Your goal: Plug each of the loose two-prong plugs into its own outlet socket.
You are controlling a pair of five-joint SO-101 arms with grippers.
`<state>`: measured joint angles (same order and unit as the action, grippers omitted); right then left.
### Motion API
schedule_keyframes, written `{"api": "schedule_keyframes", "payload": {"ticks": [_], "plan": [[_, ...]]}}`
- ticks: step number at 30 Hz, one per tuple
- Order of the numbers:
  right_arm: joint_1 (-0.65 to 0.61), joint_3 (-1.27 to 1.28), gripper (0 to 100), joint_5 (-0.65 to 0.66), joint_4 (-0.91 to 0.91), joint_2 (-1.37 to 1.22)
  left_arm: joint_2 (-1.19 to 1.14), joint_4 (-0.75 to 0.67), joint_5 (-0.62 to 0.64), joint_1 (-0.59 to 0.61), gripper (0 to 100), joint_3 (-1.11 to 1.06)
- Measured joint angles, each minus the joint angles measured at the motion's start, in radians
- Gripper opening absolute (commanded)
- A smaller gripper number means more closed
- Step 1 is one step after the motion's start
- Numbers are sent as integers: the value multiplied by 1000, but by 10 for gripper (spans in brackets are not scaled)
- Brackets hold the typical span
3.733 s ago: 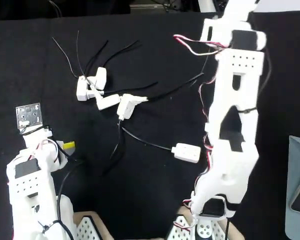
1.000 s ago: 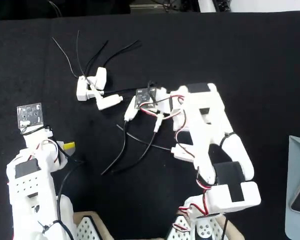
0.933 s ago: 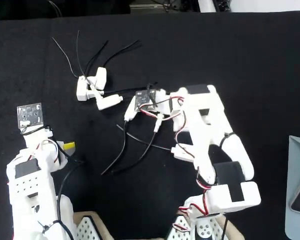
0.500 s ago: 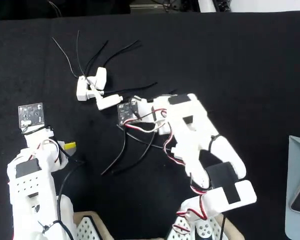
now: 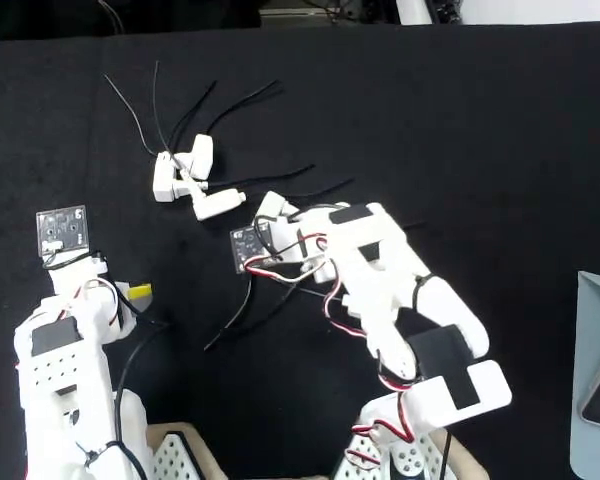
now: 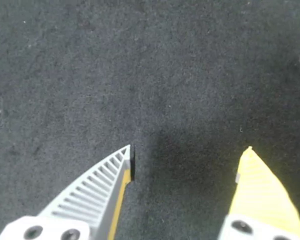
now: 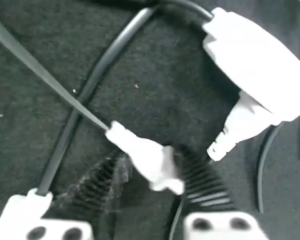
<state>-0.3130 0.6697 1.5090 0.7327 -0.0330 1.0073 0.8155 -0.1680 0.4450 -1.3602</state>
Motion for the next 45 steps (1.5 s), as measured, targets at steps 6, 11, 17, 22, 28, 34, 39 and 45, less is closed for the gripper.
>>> {"api": "schedule_keyframes", "payload": {"ticks": [6, 11, 17, 22, 28, 34, 39, 45], "plan": [[6, 0, 11, 0, 6, 15, 0, 0, 0, 0, 328, 0], [40, 3, 11, -89, 64, 86, 0, 0, 0, 0, 328, 0], [43, -5, 11, -381, 192, 146, 0, 0, 0, 0, 328, 0], [31, -5, 12, -661, 204, 141, 0, 0, 0, 0, 328, 0], [-18, -5, 50, -867, 204, 51, 0, 0, 0, 0, 328, -3], [-37, -81, 128, -924, 259, 11, 0, 0, 0, 0, 328, -6], [-57, -155, 131, -924, 304, 8, 0, 0, 0, 0, 328, -6], [-83, -164, 128, -868, 304, -2, 0, 0, 0, 0, 328, -6]]}}
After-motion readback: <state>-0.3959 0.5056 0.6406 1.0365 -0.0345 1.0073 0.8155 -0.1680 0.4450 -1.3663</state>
